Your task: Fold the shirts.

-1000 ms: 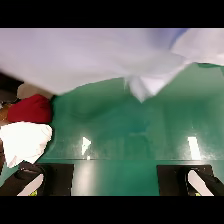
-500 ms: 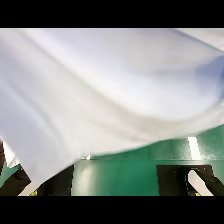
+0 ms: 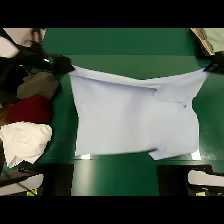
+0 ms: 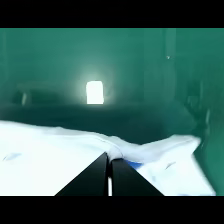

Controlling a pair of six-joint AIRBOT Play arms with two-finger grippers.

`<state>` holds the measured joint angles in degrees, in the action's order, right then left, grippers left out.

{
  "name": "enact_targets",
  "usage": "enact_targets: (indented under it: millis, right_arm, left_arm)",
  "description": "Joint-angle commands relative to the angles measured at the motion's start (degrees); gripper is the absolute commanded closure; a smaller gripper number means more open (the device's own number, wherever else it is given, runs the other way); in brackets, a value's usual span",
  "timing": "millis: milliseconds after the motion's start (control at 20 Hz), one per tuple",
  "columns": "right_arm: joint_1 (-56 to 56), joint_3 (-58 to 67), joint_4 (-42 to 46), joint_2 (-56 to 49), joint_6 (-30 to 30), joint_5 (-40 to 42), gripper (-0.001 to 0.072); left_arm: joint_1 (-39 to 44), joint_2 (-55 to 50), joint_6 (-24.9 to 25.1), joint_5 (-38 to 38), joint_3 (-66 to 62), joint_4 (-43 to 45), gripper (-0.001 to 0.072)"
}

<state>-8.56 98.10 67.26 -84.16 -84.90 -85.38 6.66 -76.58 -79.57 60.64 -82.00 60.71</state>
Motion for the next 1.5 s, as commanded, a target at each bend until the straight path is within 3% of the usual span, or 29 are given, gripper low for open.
enact_targets:
  millis: [0, 300, 500, 600, 800, 900, 1000, 1250, 1350, 1450]
  right_arm:
    - [1.7, -1.0, 0.0, -9.8, 0.7, 11.1, 0.07]
    - [2.1, 6.2, 0.4, -16.1, 1.7, 20.3, 0.07]
    - [2.1, 4.8, 0.6, -15.7, 4.6, 14.3, 0.0701]
    - [2.1, -1.0, 1.0, -13.5, 4.6, 15.1, 0.07]
    - [2.1, -14.1, 1.7, -8.8, 4.4, 20.2, 0.0699]
    - [2.4, -17.4, 0.5, -8.6, 4.4, 20.8, 0.0686]
    - [2.4, -19.5, -2.8, -8.6, 4.4, 20.7, 0.0374]
    - [2.3, -19.4, -3.7, -6.1, 4.4, 19.1, 0.0376]
    - [2.3, -19.4, -3.7, -4.6, 4.4, 19.4, 0.0376]
    - [2.3, -19.4, -3.7, -3.6, 4.4, 19.1, 0.0377]
  left_arm:
    - [0.0, -11.0, 3.1, -14.0, 1.1, 0.2, 0.0685]
    - [-0.4, -13.8, 8.6, -26.1, -3.5, 0.8, 0.0685]
    - [-4.0, -13.8, 8.9, -16.9, -3.4, 0.8, 0.0685]
    - [-4.6, -13.8, 11.5, -11.7, -1.9, 0.8, 0.0685]
    - [-4.0, -14.3, 12.2, -11.9, 5.2, 0.4, 0.0685]
    - [-4.2, -15.5, 10.2, -11.5, 6.7, 0.4, 0.0679]
    - [-4.2, -16.0, 7.0, -10.1, 6.7, 0.4, 0.0654]
    - [-4.2, -15.9, 6.5, -4.0, 5.6, 0.4, 0.0652]
    - [-4.2, -15.8, 6.2, -5.9, 5.6, 0.4, 0.0653]
    - [-4.2, -15.8, 2.8, -11.0, 5.6, 0.4, 0.0653]
